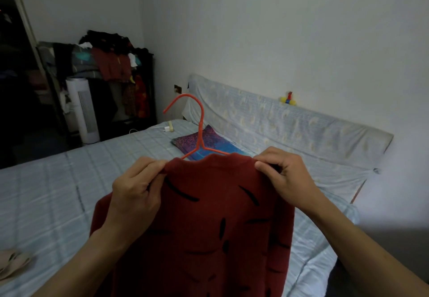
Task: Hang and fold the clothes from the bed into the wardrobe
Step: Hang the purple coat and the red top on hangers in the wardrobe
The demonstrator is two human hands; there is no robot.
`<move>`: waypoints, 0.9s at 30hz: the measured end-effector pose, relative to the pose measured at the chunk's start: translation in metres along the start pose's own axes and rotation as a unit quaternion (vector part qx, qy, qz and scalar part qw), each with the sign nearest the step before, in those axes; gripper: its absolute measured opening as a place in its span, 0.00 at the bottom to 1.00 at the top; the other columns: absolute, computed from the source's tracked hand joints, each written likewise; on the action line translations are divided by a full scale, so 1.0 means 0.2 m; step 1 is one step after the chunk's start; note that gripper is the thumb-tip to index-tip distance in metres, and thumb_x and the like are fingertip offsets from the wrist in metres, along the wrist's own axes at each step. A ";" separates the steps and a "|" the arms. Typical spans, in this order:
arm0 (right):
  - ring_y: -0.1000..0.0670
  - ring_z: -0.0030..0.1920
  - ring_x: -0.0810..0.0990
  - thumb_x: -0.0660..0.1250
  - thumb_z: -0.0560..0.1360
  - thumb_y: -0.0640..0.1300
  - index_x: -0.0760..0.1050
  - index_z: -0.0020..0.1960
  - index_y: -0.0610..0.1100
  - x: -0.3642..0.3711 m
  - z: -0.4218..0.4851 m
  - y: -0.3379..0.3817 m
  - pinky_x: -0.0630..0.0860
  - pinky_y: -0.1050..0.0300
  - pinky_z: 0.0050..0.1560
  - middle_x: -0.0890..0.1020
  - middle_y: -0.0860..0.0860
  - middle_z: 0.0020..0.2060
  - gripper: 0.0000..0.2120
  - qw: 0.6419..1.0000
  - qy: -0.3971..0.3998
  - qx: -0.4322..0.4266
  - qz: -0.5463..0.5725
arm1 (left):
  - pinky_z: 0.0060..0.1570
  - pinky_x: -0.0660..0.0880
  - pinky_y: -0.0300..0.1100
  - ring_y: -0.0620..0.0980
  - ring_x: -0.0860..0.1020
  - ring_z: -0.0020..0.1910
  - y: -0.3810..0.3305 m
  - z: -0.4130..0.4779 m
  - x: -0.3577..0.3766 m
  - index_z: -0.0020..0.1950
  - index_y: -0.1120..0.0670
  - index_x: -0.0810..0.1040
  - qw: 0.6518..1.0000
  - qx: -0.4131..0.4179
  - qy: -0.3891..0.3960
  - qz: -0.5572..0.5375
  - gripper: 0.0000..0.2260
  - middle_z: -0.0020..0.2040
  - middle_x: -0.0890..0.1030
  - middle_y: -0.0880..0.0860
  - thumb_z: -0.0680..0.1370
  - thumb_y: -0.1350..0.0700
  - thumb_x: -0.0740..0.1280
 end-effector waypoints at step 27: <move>0.51 0.36 0.79 0.71 0.75 0.36 0.83 0.40 0.42 0.03 0.02 0.19 0.75 0.56 0.40 0.81 0.52 0.35 0.06 0.995 -0.098 -0.029 0.013 | 0.47 0.75 0.41 0.40 0.79 0.44 0.01 0.07 0.02 0.50 0.56 0.82 0.995 -0.074 0.059 -0.032 0.05 0.44 0.82 0.45 0.75 0.61 0.74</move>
Point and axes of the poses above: each hand's wrist, its own z-axis towards the middle knuckle, its own x-axis out of the palm, y = z × x, the point moved 7 cm from there along z, towards the middle knuckle
